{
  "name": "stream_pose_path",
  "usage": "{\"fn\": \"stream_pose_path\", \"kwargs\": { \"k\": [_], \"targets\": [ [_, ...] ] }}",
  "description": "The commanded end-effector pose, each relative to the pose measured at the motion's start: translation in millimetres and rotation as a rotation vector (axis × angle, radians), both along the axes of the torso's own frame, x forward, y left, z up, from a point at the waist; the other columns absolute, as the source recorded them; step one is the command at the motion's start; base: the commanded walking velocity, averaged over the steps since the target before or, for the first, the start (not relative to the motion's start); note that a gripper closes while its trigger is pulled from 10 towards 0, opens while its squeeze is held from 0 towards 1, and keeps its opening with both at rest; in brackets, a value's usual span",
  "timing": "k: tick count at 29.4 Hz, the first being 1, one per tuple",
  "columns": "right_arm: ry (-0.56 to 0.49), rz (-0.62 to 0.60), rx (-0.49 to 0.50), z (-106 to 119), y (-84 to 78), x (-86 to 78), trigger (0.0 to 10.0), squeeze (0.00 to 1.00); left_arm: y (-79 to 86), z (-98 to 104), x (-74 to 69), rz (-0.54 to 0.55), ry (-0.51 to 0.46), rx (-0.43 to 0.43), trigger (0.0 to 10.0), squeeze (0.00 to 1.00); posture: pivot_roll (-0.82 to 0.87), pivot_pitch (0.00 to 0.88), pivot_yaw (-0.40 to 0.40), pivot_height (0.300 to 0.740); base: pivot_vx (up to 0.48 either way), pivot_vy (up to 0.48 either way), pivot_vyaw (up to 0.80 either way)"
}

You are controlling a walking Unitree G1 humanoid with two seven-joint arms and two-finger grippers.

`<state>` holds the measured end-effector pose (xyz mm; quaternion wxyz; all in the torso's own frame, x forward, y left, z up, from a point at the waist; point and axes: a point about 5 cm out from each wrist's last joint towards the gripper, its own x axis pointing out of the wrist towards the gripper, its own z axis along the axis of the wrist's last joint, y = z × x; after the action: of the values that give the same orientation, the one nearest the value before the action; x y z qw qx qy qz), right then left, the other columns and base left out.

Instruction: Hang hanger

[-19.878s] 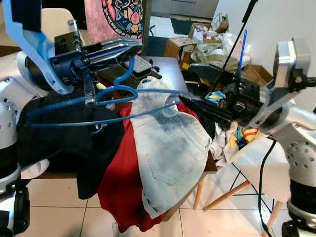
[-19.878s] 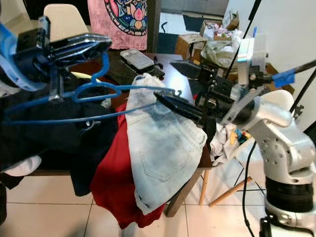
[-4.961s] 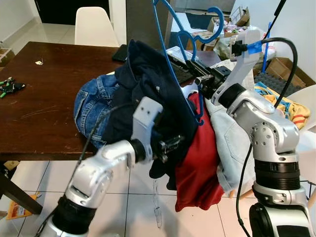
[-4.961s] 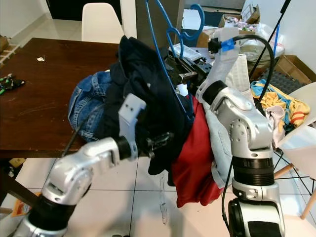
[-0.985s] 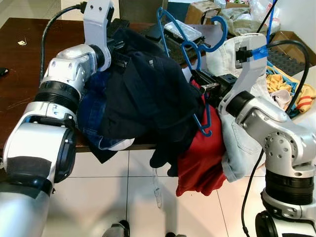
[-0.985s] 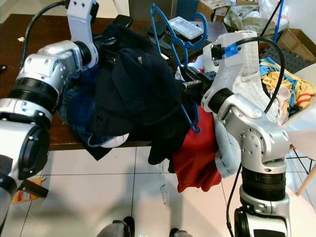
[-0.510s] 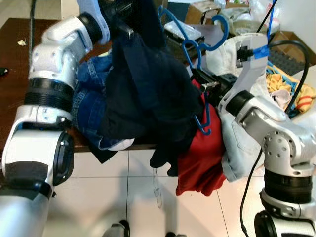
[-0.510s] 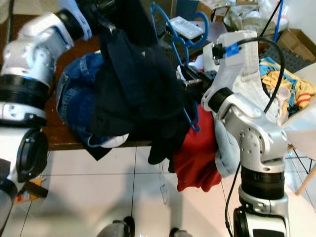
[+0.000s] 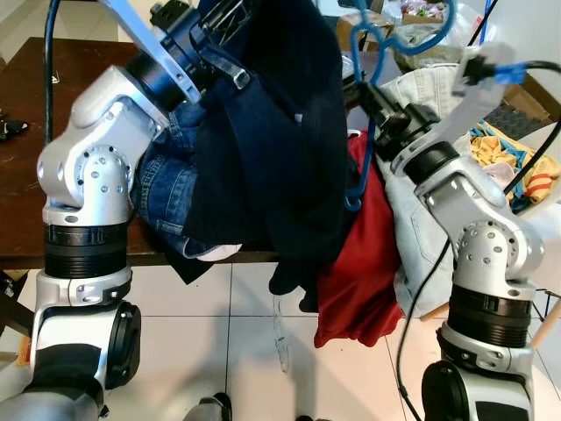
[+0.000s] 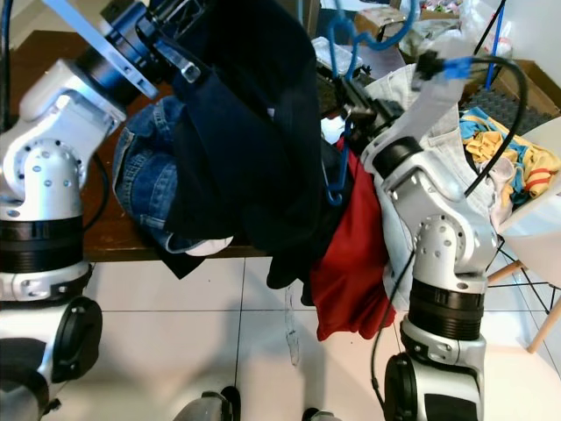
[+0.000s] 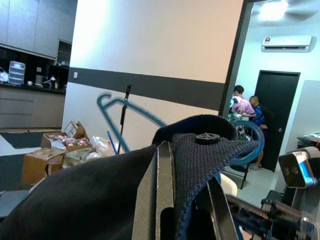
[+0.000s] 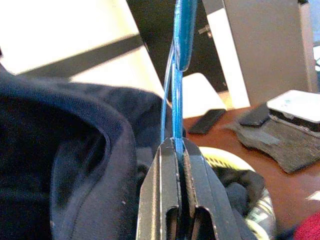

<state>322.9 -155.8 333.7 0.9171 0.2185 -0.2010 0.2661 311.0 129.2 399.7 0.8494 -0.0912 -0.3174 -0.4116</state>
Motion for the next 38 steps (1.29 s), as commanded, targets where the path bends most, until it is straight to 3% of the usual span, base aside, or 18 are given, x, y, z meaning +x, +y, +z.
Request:
{"fn": "stream_pose_path", "kwargs": {
  "k": [1,13,17,18,25,38],
  "targets": [
    [-0.036,0.020,0.035,5,-1.7,-2.2,10.0,0.00,-1.2,5,-8.0,-0.010,-0.035,0.003,10.0,0.00,0.18,0.137,-0.038,0.740,-0.368,0.000,0.00],
    [-0.054,-0.001,0.035,5,-5.6,-2.9,10.0,0.00,-7.3,2,-11.5,-0.019,-0.008,0.000,10.0,0.00,0.17,0.122,-0.027,0.740,-0.372,0.000,0.00],
    [-0.052,-0.016,0.022,3,-6.2,-3.9,10.0,0.00,-7.9,-20,0.7,0.096,0.048,0.035,10.0,0.00,0.16,0.116,-0.022,0.740,0.000,0.000,0.00],
    [-0.052,-0.020,0.020,3,-6.3,-4.1,10.0,0.00,-7.2,-31,5.2,0.144,0.075,0.060,10.0,0.00,0.16,0.115,-0.022,0.740,0.000,-0.469,0.00],
    [-0.055,-0.011,0.013,4,-3.1,-2.8,10.0,0.00,-10.6,-48,6.0,0.140,0.128,0.067,10.0,0.00,0.17,0.114,-0.028,0.740,0.000,-0.469,0.00],
    [-0.062,-0.017,-0.006,4,-4.6,-3.9,10.0,0.00,-20.9,-56,5.9,0.101,0.152,0.051,10.0,0.00,0.14,0.110,-0.021,0.740,0.000,-0.477,0.00]
  ]
}}
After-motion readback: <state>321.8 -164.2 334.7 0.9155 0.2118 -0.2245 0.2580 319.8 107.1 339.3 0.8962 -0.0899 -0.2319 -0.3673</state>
